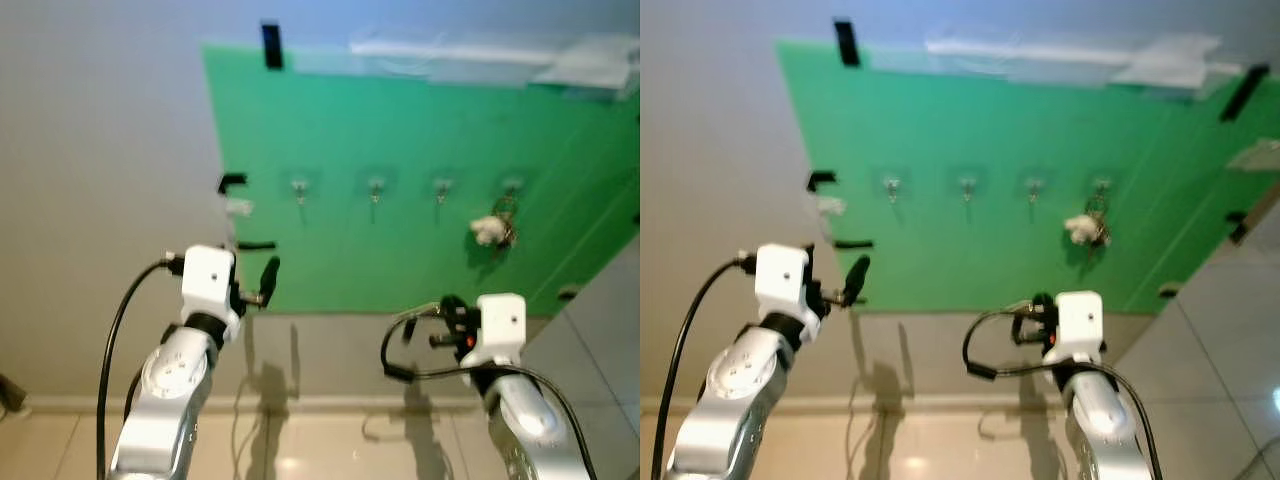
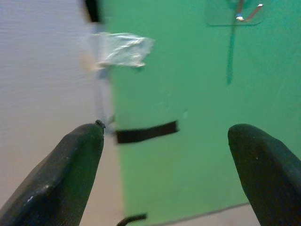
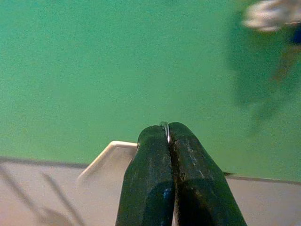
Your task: Hang keys on a hook
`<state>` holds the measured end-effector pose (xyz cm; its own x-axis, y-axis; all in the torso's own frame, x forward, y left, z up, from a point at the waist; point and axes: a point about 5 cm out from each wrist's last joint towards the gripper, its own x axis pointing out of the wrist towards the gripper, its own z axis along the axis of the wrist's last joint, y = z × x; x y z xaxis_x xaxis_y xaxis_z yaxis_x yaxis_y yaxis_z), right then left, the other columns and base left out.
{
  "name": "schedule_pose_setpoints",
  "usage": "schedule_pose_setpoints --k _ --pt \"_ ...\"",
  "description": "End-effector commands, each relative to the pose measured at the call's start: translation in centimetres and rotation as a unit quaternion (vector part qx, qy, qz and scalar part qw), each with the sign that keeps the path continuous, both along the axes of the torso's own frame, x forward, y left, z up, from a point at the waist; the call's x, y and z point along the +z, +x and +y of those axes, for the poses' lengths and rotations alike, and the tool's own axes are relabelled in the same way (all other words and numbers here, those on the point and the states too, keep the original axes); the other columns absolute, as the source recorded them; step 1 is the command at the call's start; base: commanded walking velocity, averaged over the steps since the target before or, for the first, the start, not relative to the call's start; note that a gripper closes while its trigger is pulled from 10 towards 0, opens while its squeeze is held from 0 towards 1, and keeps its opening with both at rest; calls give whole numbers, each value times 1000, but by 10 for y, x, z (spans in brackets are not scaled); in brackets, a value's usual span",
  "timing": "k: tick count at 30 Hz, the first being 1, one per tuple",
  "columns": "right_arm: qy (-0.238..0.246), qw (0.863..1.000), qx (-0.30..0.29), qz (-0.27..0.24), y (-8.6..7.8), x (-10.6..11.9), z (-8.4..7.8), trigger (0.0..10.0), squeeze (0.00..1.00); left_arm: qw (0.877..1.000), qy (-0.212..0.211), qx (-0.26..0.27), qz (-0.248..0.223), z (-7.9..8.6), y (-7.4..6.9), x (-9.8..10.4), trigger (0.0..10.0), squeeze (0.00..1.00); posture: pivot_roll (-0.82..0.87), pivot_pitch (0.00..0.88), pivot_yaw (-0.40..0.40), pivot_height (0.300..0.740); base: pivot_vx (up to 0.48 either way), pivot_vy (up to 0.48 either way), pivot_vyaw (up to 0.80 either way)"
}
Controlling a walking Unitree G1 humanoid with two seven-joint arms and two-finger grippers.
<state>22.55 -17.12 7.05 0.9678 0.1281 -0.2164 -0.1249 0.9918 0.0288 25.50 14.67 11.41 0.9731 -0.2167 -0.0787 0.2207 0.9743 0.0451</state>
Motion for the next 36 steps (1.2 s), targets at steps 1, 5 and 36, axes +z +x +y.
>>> schedule_pose_setpoints --k 1,5,36 --pt "18 1000 21 0 1 5 4 10000 0 1000 -1 -6 -3 1 0 4 10000 0 22 0 0 740 0 0 0" --pt "48 995 89 12 13 18 16 10000 0 1000 11 -12 12 4 1 0 10000 0 30 0 -8 740 0 0 0" --pt "209 965 159 6 85 86 42 10000 0 998 -29 -29 52 -16 -3 -15 10000 0 53 0 -150 740 0 0 0"
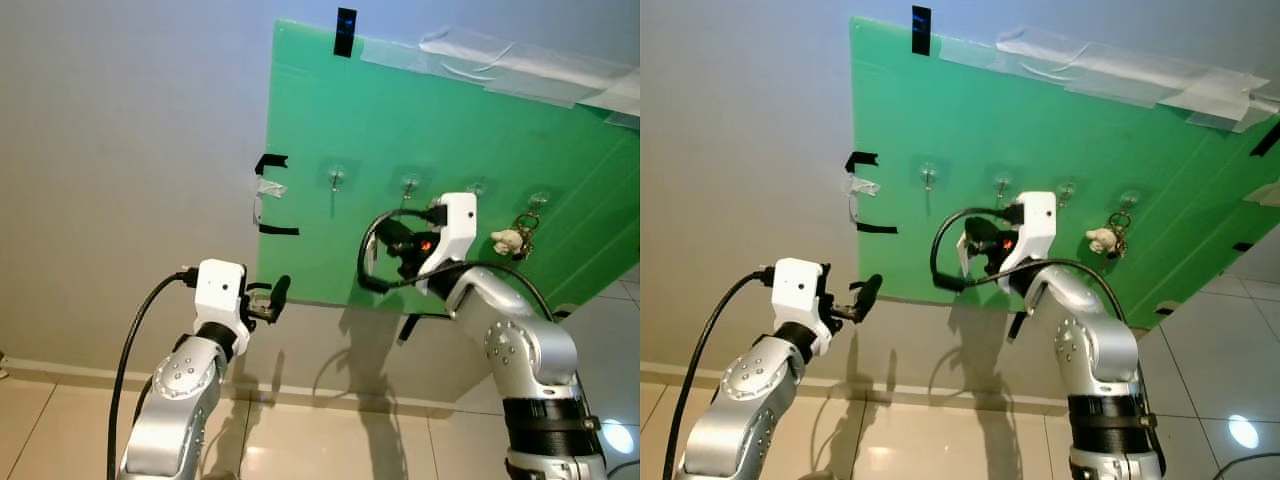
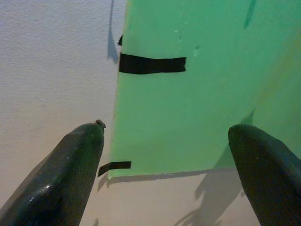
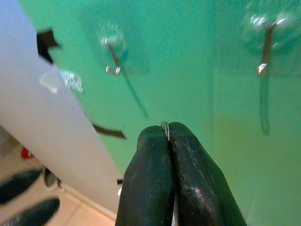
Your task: Hang keys on a hook
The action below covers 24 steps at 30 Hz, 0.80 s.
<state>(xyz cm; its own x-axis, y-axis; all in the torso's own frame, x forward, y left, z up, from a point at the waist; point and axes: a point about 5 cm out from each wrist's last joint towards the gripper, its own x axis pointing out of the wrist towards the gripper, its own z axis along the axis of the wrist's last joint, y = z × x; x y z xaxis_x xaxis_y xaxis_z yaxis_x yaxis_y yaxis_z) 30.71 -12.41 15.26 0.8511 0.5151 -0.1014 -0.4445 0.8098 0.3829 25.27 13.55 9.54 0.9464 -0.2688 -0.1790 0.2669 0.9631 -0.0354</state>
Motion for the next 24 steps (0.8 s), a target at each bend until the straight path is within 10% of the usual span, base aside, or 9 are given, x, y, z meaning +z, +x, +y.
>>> schedule_pose_setpoints --k 1,24 --pt "20 1000 -13 7 4 3 -5 10000 0 1000 -2 -5 -7 -4 0 3 10000 0 53 0 -150 740 0 0 0" --pt "129 980 152 2 9 39 -2 10000 0 996 42 -79 -14 -10 23 9 10000 0 39 0 -56 740 0 0 0"
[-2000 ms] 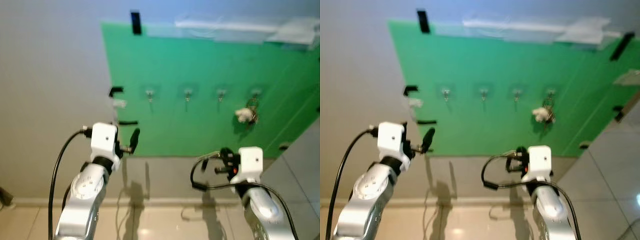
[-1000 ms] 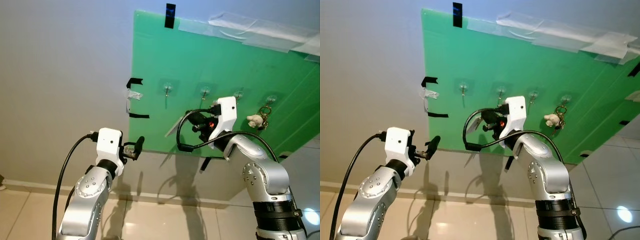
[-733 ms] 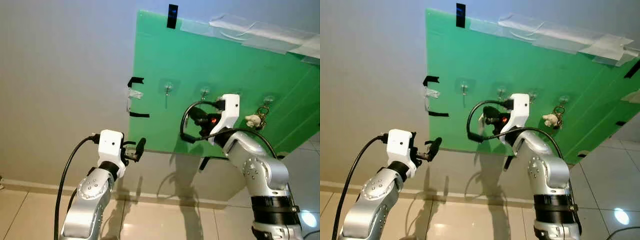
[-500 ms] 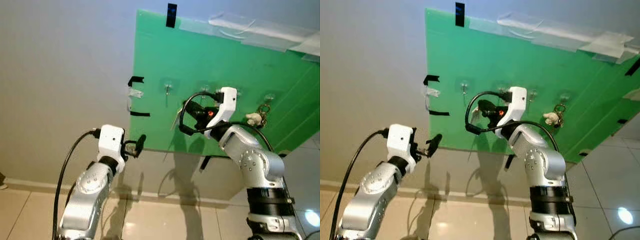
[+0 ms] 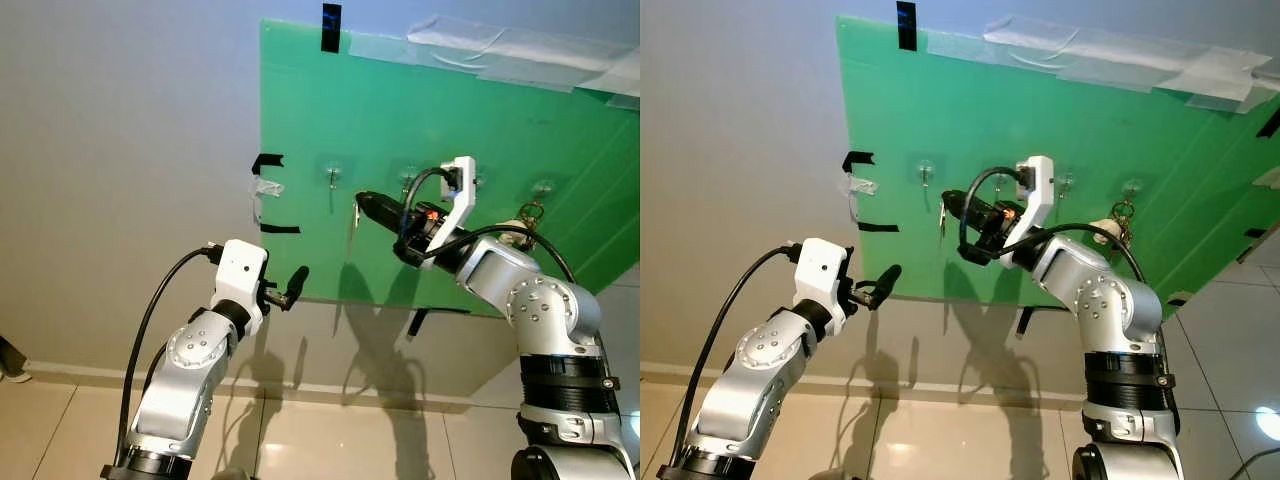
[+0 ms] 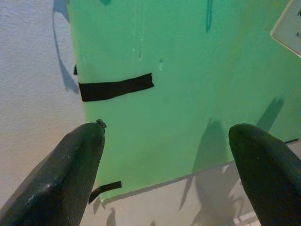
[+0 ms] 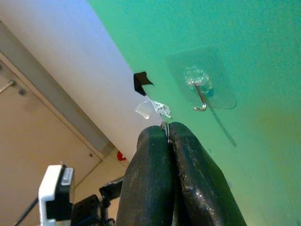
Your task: Hang keys on a hook
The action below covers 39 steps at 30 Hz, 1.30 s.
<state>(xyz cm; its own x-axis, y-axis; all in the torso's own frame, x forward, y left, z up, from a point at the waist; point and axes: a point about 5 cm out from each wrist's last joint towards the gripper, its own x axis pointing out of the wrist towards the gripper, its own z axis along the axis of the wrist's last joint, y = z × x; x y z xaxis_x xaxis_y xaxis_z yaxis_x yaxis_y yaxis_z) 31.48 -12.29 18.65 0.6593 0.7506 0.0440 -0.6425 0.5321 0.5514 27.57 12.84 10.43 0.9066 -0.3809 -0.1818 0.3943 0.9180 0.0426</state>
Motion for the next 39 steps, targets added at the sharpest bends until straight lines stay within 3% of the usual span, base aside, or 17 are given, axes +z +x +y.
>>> schedule_pose_setpoints --k 1,14,26,39 --pt "14 1000 5 0 1 4 -3 10000 0 1000 5 -11 -2 -3 0 0 10000 0 40 0 -56 740 0 0 0" --pt "57 998 6 28 7 -2 9 10000 0 1000 7 -9 1 -2 -4 -2 10000 0 62 0 -69 740 0 0 0" --pt "44 997 5 61 20 -26 30 10000 0 1000 9 -5 2 -1 -7 -3 10000 0 88 0 -87 740 0 0 0" --pt "29 999 -27 28 39 -21 31 10000 0 1000 12 7 3 3 -11 -4 10000 0 112 0 -103 740 0 0 0"
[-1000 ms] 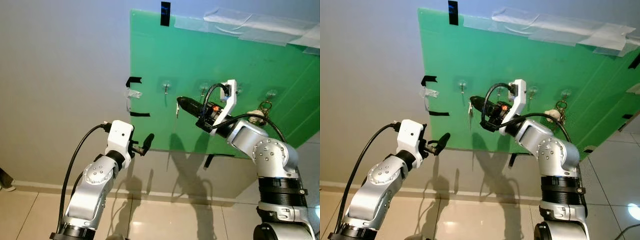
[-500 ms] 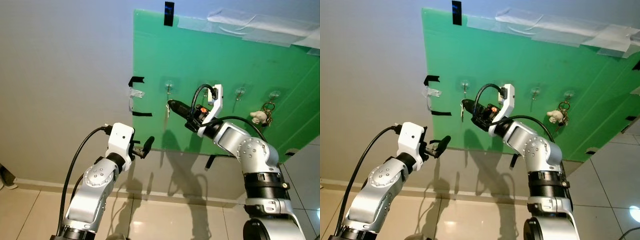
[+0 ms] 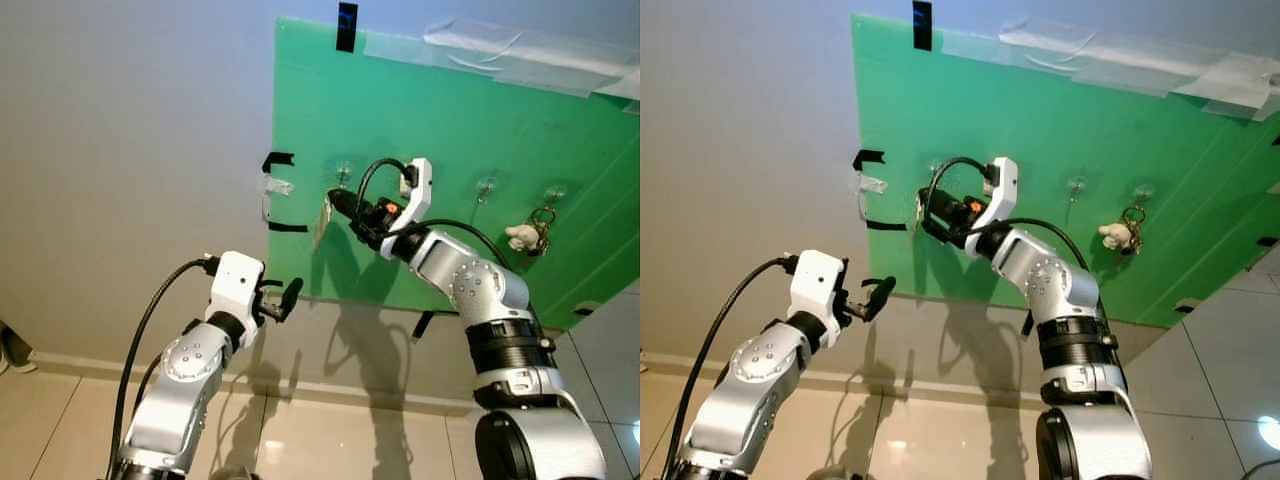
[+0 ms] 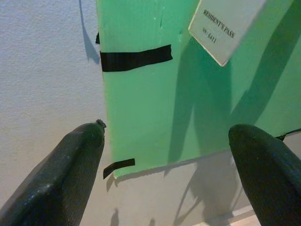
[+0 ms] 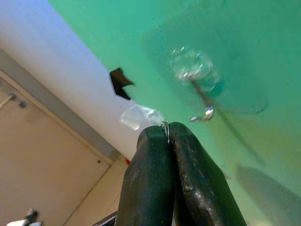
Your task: Hang keys on a hook
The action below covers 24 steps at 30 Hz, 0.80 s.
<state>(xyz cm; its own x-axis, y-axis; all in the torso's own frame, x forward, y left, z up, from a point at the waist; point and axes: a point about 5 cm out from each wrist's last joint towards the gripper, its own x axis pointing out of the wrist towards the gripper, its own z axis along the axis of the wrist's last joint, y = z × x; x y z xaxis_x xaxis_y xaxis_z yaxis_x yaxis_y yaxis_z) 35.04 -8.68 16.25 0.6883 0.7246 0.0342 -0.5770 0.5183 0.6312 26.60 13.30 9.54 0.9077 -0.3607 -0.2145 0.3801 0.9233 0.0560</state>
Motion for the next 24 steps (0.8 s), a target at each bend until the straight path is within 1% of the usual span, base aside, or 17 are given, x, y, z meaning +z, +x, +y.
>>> schedule_pose_setpoints --k 1,2,6,7,9,13,17,24 --pt "-1 1000 -10 -11 3 3 -5 10000 0 1000 0 -2 -10 -2 -1 4 10000 0 112 0 -103 740 0 0 0" --pt "-14 999 -21 -38 8 8 -6 10000 0 1000 1 -1 -11 -1 -1 5 10000 0 114 0 -103 740 0 0 0" --pt "-27 998 -29 -53 10 9 -8 10000 0 1000 2 0 -11 -1 0 5 10000 0 114 0 -102 740 0 0 0" --pt "-44 997 -37 -59 12 8 -10 10000 0 1000 2 0 -12 0 0 5 10000 0 113 0 -100 740 0 0 0" --pt "-52 996 -43 -61 13 7 -11 10000 0 1000 3 -1 -12 0 0 5 10000 0 112 0 -98 740 0 0 0" --pt "-50 996 -51 -61 14 6 -14 10000 0 1000 3 -2 -12 -1 0 5 10000 0 111 0 -94 740 0 0 0" --pt "-29 996 -65 -50 16 3 -19 10000 0 1000 6 -7 -12 -1 1 5 10000 0 111 0 -86 740 0 0 0" --pt "-25 995 -80 -59 18 2 -22 10000 0 1000 12 -14 -12 -1 0 4 10000 0 116 0 -82 740 0 0 0"
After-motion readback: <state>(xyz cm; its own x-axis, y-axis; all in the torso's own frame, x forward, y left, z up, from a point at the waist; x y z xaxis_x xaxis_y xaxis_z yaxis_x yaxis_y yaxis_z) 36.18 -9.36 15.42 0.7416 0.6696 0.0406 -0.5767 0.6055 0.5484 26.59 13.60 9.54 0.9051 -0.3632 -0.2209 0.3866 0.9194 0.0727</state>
